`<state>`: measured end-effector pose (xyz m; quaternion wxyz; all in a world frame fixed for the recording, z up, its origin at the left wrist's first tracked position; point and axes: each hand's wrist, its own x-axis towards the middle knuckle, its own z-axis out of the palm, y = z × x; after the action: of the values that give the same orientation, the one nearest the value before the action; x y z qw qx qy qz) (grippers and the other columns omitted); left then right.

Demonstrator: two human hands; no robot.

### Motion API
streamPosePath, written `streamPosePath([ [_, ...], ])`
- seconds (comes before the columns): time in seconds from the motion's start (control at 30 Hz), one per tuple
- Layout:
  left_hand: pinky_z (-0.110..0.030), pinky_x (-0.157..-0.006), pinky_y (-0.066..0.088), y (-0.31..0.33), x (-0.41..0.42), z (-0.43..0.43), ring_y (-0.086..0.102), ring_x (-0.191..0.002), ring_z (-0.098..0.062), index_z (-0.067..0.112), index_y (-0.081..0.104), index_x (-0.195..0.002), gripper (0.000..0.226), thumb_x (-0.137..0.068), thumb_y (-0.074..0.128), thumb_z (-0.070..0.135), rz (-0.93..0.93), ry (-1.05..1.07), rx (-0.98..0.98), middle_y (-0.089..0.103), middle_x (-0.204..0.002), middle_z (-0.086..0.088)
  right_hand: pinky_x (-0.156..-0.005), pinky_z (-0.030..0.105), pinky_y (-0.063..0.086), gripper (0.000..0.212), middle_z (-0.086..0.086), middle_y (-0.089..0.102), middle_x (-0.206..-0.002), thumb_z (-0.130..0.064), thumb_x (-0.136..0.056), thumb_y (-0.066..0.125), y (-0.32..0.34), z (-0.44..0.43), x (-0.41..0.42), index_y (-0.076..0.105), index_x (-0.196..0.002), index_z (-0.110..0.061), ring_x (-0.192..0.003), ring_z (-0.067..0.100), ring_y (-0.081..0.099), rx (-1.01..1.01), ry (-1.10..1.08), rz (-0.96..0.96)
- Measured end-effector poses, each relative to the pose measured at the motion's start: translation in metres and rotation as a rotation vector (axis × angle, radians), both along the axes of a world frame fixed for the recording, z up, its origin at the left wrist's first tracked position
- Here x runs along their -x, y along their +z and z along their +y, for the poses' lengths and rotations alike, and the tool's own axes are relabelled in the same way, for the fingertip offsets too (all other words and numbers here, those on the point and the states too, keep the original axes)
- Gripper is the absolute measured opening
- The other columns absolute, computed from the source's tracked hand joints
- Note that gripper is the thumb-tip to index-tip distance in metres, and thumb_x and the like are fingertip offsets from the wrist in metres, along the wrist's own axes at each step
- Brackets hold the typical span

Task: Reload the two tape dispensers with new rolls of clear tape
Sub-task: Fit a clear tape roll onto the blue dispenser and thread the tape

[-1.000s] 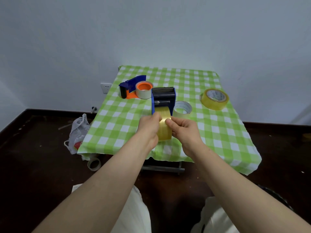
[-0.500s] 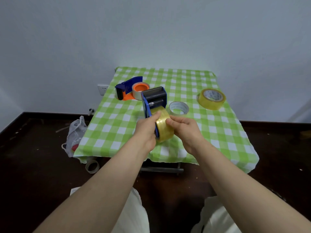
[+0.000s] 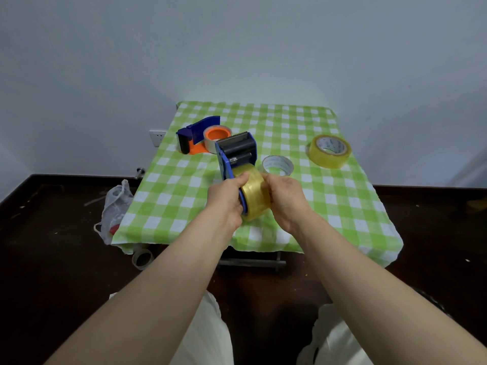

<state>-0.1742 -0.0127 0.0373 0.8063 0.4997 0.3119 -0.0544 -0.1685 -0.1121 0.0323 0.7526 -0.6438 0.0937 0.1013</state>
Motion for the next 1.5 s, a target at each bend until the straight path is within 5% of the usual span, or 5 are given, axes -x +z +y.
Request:
streamPosePath([
  [0.23, -0.031, -0.055, 0.050, 0.004, -0.002, 0.003, 0.065, -0.074, -0.023, 0.005, 0.061, -0.116, 0.033, -0.085, 0.067, 0.016, 0.011, 0.008, 0.028, 0.068, -0.106, -0.015, -0.061, 0.021, 0.042, 0.037, -0.011, 0.065, -0.056, 0.001, -0.088, 0.036, -0.003, -0.003, -0.003, 0.071, -0.091, -0.012, -0.052, -0.001, 0.056, -0.015, 0.108, -0.056],
  [0.7, -0.033, -0.049, 0.047, 0.011, -0.006, 0.003, 0.064, -0.070, -0.023, 0.006, 0.060, -0.105, 0.021, -0.086, 0.066, 0.013, 0.035, 0.018, 0.036, 0.066, -0.086, -0.012, -0.078, 0.025, 0.052, 0.047, 0.005, 0.072, -0.094, 0.013, -0.077, 0.037, -0.008, -0.001, 0.001, 0.067, -0.110, -0.002, -0.089, 0.013, 0.067, -0.199, 0.084, -0.034],
  [0.9, -0.035, -0.051, 0.047, 0.012, -0.009, 0.005, 0.063, -0.071, -0.024, 0.006, 0.059, -0.114, 0.029, -0.087, 0.066, 0.014, 0.042, 0.016, 0.033, 0.066, -0.094, -0.013, -0.065, 0.028, 0.047, 0.026, -0.005, 0.067, -0.061, -0.003, -0.087, 0.052, -0.001, 0.006, 0.000, 0.070, -0.072, -0.016, -0.070, 0.013, 0.058, -0.198, -0.006, -0.008],
  [1.13, -0.037, -0.049, 0.046, 0.012, -0.012, 0.007, 0.062, -0.070, -0.024, 0.005, 0.059, -0.117, 0.031, -0.088, 0.064, 0.015, 0.055, 0.032, 0.056, 0.065, -0.091, -0.012, -0.058, 0.023, 0.051, 0.036, 0.004, 0.067, -0.077, 0.004, -0.086, 0.040, 0.005, 0.012, 0.000, 0.066, -0.111, -0.002, -0.062, 0.008, 0.062, -0.212, 0.006, -0.005],
  [1.5, -0.035, -0.047, 0.045, 0.011, -0.016, 0.007, 0.062, -0.069, -0.025, 0.004, 0.058, -0.120, 0.035, -0.087, 0.065, 0.013, 0.077, 0.069, 0.071, 0.067, -0.114, -0.016, -0.049, 0.018, 0.049, 0.039, 0.004, 0.065, -0.073, 0.007, -0.085, 0.038, 0.009, 0.017, -0.006, 0.064, -0.113, 0.002, -0.047, 0.000, 0.061, -0.135, -0.029, 0.020],
])
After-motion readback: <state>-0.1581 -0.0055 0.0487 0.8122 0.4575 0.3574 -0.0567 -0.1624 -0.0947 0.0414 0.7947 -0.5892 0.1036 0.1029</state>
